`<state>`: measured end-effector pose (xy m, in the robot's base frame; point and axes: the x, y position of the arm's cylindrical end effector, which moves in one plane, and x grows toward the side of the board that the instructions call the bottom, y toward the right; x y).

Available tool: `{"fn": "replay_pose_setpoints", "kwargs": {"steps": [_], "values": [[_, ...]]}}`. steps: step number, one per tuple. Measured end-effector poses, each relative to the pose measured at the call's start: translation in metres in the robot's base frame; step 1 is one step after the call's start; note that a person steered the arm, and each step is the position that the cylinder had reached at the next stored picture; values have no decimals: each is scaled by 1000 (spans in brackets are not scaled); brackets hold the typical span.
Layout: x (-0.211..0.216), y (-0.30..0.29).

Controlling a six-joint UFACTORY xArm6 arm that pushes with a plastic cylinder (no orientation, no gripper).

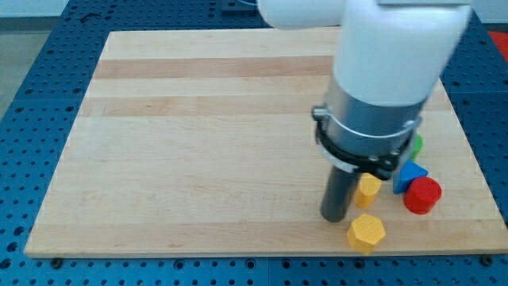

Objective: Move your arm to the top center

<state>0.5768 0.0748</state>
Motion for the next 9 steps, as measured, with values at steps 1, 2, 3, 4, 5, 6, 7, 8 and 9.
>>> {"fn": "replay_pose_setpoints", "kwargs": {"steps": [1,2,3,4,5,6,7,8,9], "values": [[6,-32],[40,-47],[42,-45],[41,-30],[41,9],[-4,-8],[-13,-22],[-6,-55],[-40,-102]]}}
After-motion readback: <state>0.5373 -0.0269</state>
